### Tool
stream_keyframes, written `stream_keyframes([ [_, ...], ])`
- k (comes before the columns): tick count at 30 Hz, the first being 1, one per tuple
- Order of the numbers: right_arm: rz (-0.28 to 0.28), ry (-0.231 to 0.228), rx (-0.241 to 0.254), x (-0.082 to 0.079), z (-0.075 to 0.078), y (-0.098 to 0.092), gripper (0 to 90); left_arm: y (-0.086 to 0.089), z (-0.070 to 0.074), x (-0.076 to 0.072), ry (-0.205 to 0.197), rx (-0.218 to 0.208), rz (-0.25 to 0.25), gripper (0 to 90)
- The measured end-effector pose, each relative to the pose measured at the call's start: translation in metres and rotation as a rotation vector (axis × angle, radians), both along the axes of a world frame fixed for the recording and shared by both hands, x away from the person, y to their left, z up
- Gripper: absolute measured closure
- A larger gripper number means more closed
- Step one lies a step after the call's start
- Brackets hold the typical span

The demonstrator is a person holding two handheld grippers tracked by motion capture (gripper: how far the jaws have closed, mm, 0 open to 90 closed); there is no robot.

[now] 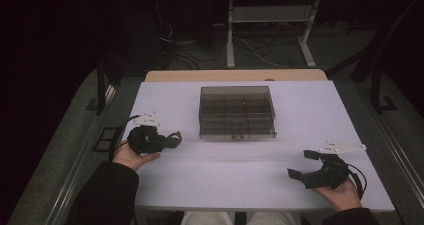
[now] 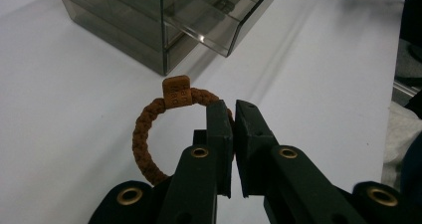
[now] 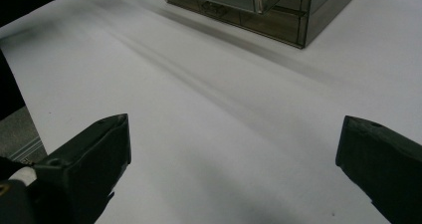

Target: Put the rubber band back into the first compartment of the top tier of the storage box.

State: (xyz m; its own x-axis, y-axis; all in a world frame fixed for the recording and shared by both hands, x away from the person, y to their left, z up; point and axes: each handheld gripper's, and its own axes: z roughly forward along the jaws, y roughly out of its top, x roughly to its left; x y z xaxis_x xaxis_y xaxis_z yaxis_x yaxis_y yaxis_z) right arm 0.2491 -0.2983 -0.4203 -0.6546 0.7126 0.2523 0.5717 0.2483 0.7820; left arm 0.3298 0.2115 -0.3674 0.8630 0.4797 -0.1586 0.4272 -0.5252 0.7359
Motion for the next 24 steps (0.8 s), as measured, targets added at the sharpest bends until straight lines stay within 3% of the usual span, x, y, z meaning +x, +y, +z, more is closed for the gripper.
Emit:
stream_keyframes([
  [24, -0.001, -0.001, 0.000, 0.000, 0.000, 0.000, 0.1, -0.023, 0.029, 0.009, -0.038, 0.001, -0.064, 84.7],
])
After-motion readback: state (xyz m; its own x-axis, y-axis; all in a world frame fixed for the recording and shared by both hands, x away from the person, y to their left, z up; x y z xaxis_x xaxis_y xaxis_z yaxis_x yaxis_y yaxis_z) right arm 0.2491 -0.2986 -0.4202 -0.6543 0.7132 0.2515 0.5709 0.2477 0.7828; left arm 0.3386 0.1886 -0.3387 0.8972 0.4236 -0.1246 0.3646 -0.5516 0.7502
